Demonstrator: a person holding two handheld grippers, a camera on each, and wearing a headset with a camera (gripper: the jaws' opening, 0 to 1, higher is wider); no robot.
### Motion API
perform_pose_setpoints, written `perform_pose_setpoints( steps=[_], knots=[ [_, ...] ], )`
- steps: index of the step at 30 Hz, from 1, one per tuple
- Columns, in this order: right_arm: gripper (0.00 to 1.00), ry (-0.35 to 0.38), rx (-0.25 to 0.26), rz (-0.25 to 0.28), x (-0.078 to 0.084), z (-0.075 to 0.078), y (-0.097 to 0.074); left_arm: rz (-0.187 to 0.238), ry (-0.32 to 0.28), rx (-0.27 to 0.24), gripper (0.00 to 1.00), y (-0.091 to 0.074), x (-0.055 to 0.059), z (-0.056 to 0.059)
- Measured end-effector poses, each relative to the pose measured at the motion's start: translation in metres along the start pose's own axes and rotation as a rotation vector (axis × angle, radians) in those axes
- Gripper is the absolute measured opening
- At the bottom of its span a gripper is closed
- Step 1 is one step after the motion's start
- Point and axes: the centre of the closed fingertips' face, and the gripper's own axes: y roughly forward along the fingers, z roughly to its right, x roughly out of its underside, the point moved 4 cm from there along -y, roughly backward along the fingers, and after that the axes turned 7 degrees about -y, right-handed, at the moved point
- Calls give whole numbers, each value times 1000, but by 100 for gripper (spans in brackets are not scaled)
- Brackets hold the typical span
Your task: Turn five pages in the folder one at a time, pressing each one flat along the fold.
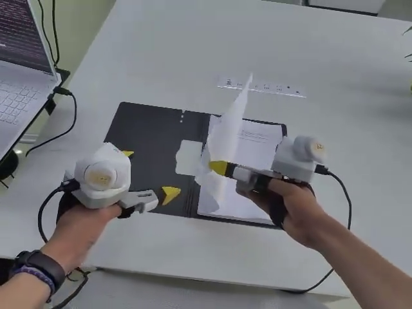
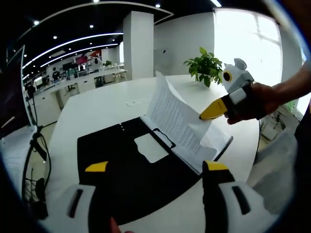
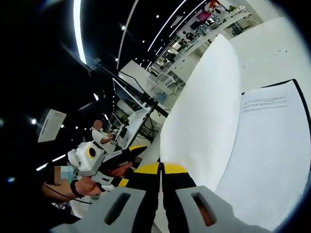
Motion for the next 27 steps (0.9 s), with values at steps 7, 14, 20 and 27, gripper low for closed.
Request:
perform_pose_setpoints(
  steps=[7, 14, 20, 27],
  knots=[
    [0, -18, -42, -57, 8, -11, 29, 8, -26, -47, 76, -22, 4, -16],
    [0, -16, -61, -91, 14, -17, 56, 23, -51, -85, 77, -36, 7, -37],
    [0, 24, -67, -101, 25, -18, 79, 31, -79, -119, 77, -48, 15, -52],
    [0, 43, -70, -152, 43, -15, 107, 32, -91, -143, 77, -58, 21, -62]
  ],
)
